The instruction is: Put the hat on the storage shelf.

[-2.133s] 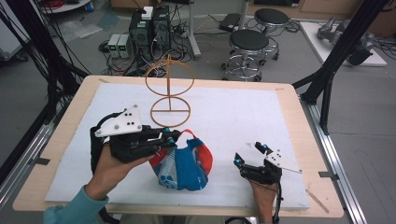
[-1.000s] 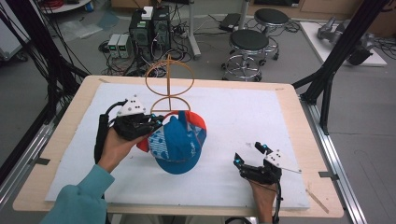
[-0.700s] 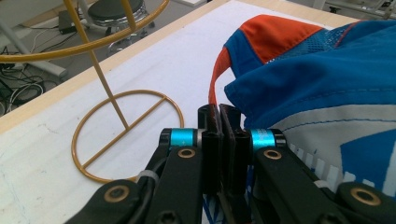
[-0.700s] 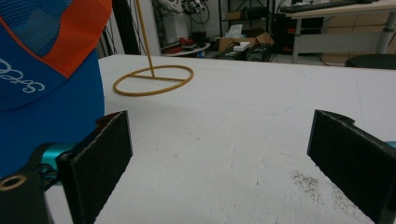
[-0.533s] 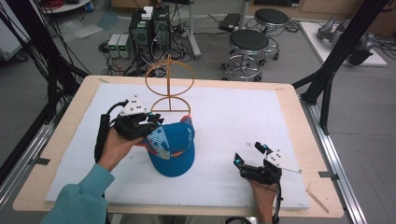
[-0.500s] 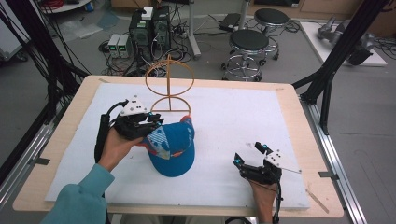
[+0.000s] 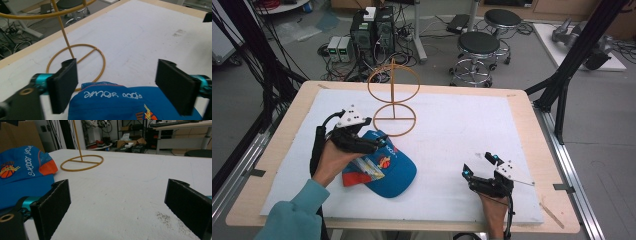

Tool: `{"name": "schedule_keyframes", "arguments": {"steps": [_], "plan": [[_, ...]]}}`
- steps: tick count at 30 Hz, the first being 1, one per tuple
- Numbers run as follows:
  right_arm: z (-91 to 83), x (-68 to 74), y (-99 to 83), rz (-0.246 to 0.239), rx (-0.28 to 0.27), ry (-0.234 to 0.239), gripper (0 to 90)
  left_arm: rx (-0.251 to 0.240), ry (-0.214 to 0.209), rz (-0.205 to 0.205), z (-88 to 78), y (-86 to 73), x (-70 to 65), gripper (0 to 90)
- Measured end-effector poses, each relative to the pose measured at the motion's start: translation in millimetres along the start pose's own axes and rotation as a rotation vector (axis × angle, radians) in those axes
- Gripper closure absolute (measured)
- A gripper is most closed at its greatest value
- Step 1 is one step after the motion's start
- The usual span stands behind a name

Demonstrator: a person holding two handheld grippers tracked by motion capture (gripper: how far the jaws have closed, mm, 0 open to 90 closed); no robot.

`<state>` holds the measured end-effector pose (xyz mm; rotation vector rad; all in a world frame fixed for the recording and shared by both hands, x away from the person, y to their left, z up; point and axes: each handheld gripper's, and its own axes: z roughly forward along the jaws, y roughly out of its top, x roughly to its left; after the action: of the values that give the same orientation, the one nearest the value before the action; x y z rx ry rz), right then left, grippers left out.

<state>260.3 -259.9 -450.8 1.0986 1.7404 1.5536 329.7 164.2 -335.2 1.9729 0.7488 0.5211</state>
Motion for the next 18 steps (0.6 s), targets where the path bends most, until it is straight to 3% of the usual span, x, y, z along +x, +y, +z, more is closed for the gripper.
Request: {"name": "schedule_keyframes", "arguments": {"steps": [7, 12, 18], "plan": [[0.0, 0.2, 0.0, 0.000, 0.000, -0.002, 5.6, 0.037, -0.023, 0.008, -1.7, -16.4, -4.5, 12.9], [0.0, 0.5, 0.1, -0.001, 0.001, -0.003, 5.6, 0.050, -0.050, 0.066, 0.2, -34.3, -13.0, 12.7], [0.1, 0.7, 0.1, -0.002, -0.001, -0.004, 5.6, 0.070, -0.060, 0.098, 5.1, -49.0, -18.3, 12.7]]}}
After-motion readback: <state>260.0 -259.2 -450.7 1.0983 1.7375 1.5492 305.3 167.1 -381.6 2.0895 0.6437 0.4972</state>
